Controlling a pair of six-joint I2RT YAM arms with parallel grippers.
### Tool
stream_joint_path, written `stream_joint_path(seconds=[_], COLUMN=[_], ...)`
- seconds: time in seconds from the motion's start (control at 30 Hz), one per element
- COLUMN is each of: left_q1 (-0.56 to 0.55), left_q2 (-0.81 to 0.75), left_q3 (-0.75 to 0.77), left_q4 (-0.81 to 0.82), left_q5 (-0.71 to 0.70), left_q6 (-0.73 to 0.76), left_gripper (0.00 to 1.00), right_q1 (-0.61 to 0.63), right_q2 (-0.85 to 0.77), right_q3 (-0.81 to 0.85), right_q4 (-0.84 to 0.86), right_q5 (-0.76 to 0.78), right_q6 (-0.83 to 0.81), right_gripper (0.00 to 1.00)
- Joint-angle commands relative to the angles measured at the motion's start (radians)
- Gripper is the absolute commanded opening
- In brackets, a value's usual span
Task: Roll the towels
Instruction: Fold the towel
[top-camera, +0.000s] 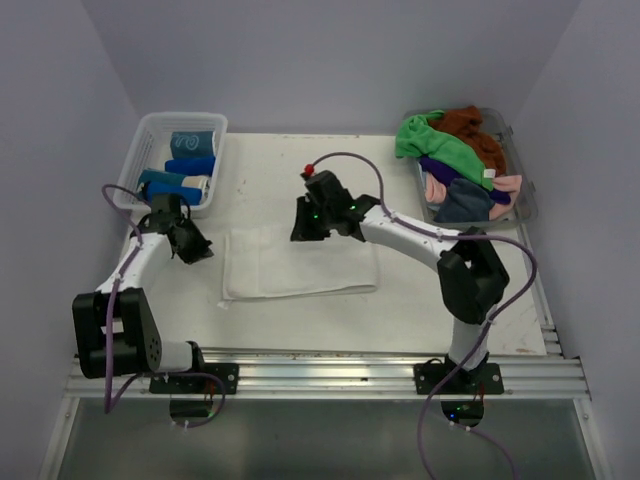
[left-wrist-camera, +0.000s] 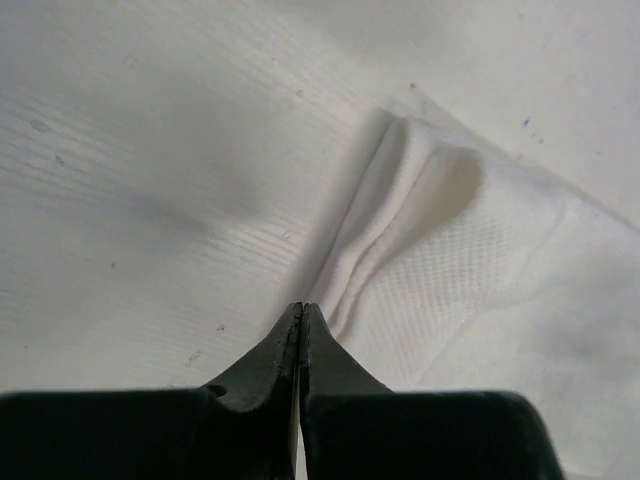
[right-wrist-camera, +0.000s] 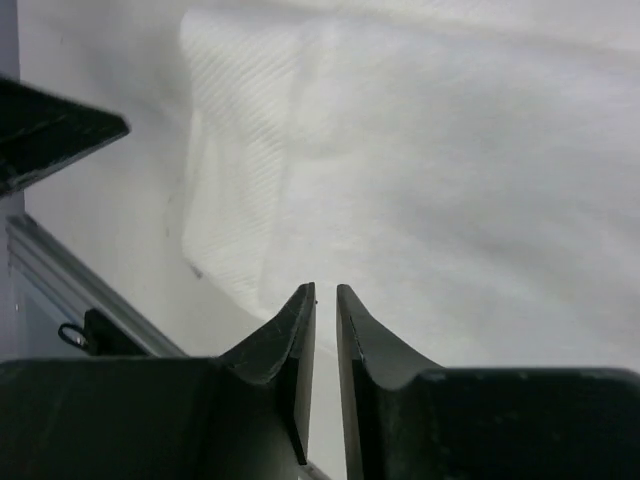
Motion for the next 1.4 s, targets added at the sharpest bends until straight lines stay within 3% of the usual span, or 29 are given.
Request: stream_joint_path(seconds=[0.0,0.13,0.27,0.47,0.67,0.83,0.97,1.2,1.37], left_q1=[-0.008,-0.114,-0.243,-0.263,-0.343,-0.409,-0.415,-0.415,-0.421], left_q2=[-0.046,-0.061,-0.017,0.164,0.147,0.13,0.255,0.503,0.766], left_q3=[0.029,0.035,0.077,0.129,0.132,0.081,0.096,0.38,0.683], left_q4=[0.003,0.076,0.141,0.106,0.018,0.019,0.027,0.018,-0.039], left_q5=[0.049,0.055,0.088,0.096,0.035,0.179,0.141,0.139,0.164], left_q6=[0.034,0.02,-0.007,-0.015,0.051,0.033,0.028,0.065,0.089], left_gripper=[0.04,0.07,0.07,0.04,0.04,0.06,0.05,0.04,0.02], right_q1=[-0.107,-0.217,-0.276,-0.342,-0.382,-0.389,-0.394,-0.388,-0.261], right_q2=[-0.107,-0.144,-0.093,0.026,0.123,0.076,-0.004,-0.22,-0.36], right_q3=[-0.127,-0.179,-0.151,-0.071,-0.1,-0.211,-0.313,-0.629,-0.787], right_q4=[0.056,-0.002,-0.071,-0.149,-0.12,-0.077,-0.062,-0.007,0.01], right_q5=[0.031,0.077,0.114,0.133,0.165,0.18,0.203,0.09,0.056], right_q6=[-0.003,-0.043,-0.092,-0.178,-0.192,-0.178,-0.164,-0.083,-0.006], right_gripper=[0.17,0.07,0.06,0.06,0.05,0.05,0.04,0.03,0.04])
